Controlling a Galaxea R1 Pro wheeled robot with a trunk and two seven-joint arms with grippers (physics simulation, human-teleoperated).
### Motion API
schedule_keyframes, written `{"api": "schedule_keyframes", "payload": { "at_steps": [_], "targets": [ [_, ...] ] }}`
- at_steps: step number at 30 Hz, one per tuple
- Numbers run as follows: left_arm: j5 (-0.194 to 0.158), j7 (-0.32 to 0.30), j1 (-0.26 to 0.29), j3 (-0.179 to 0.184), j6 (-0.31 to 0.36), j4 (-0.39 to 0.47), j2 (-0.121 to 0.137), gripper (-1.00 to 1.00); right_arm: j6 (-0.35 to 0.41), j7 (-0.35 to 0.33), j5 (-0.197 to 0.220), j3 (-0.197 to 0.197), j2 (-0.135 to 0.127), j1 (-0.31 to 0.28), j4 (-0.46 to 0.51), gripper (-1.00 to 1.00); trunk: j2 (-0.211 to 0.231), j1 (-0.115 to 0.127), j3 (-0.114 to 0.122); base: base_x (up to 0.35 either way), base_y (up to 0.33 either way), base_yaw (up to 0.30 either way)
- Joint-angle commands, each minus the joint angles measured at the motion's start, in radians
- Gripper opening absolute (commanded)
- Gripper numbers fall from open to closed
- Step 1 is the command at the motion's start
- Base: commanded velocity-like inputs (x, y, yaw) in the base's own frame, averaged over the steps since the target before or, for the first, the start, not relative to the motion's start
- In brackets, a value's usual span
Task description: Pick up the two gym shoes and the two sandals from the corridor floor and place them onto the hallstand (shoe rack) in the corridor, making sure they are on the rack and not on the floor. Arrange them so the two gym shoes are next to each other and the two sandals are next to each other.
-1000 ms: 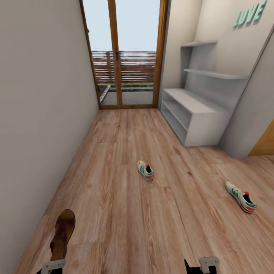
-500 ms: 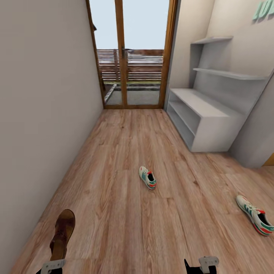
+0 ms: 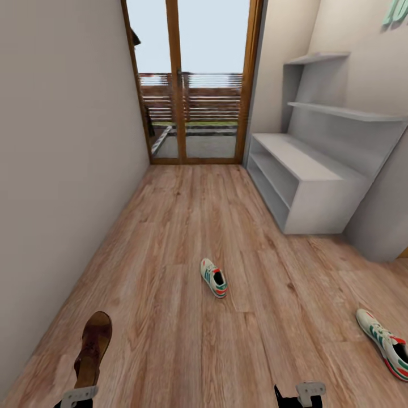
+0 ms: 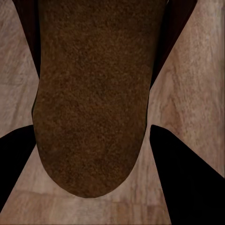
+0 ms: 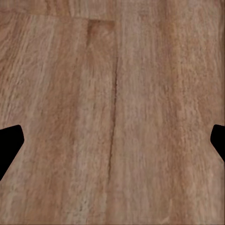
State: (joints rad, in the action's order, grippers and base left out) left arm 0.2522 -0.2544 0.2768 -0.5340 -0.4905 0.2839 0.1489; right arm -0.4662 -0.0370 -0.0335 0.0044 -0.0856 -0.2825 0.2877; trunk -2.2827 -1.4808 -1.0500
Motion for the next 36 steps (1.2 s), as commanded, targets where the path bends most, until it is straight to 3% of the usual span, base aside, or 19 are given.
{"api": "schedule_keyframes", "payload": {
  "at_steps": [1, 18, 30, 36],
  "targets": [
    [0.007, -0.006, 0.001, -0.009, -0.003, 0.000, 0.000, -1.00, -0.003, -0.001, -0.003, 0.000, 0.000, 0.000, -0.001, 1.00, 0.000, 0.000, -0.001, 0.294, -0.143, 0.000],
    [0.007, -0.006, 0.001, -0.009, -0.003, -0.002, 0.000, -1.00, -0.003, -0.001, -0.003, 0.000, 0.000, 0.000, -0.001, 1.00, 0.000, 0.000, -0.007, 0.273, -0.131, 0.161],
    [0.008, -0.006, 0.001, -0.010, -0.002, 0.001, 0.000, -1.00, -0.003, -0.001, -0.003, -0.001, 0.001, -0.001, -0.002, 1.00, 0.000, 0.000, -0.015, 0.045, -0.014, 0.241],
    [0.014, -0.007, 0.013, -0.004, 0.010, 0.004, -0.001, -1.00, -0.002, 0.000, -0.003, -0.013, 0.000, -0.001, 0.001, 1.00, 0.000, 0.000, -0.016, 0.002, -0.001, 0.071]
  ]
}}
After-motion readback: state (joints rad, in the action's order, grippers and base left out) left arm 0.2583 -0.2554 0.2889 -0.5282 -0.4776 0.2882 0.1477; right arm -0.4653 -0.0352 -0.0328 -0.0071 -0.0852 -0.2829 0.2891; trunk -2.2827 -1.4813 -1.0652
